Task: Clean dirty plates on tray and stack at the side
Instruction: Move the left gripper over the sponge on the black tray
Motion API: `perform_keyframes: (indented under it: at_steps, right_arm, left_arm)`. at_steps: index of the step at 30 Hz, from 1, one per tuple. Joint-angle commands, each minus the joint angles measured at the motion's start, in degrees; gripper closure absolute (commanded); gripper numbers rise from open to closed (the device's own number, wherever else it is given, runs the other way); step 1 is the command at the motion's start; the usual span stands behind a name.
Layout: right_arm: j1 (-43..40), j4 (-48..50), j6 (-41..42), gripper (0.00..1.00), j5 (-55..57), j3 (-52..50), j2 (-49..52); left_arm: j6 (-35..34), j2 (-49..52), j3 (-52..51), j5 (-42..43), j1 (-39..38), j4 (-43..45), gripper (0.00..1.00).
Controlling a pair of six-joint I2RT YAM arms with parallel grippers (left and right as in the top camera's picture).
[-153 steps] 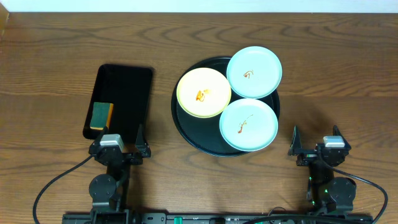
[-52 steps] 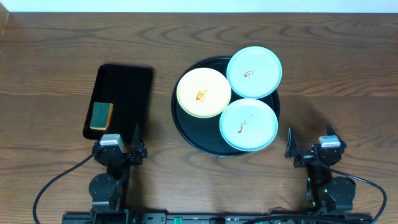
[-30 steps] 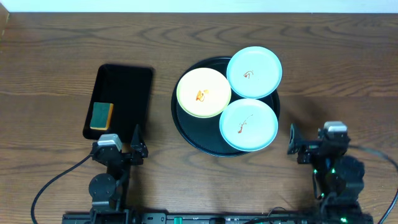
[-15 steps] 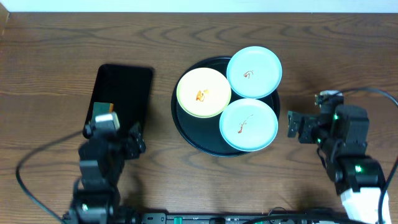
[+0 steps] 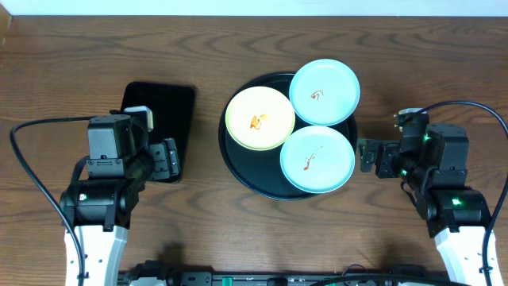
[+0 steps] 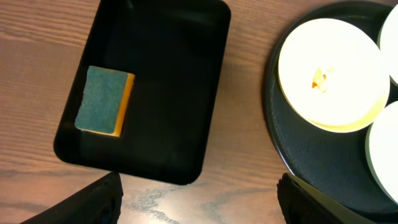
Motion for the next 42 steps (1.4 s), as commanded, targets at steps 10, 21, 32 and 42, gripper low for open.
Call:
perform_keyframes:
  at_steps: [10,21,32,42]
  right_arm:
    - [-0.5,0.0,-0.8,0.01,-0.9,1.2,-0.2]
    - [-0.5,0.0,-0.8,0.01,-0.9,1.2,-0.2]
    - [-0.5,0.0,-0.8,0.01,-0.9,1.2,-0.1]
    - [-0.5,0.0,-0.8,0.01,-0.9,1.2,-0.1]
  left_arm:
    - [5.3,16.7,15.2,0.8,10.6,-2.3,0.19]
    - [8.0,34.5,17.8,1.2,15.0,-1.4,0.2]
    - [8.3,43.3,17.8,-2.7,15.4,1.8,0.19]
    - [8.5,47.2,17.8,-3.2,18.8,4.4,0.19]
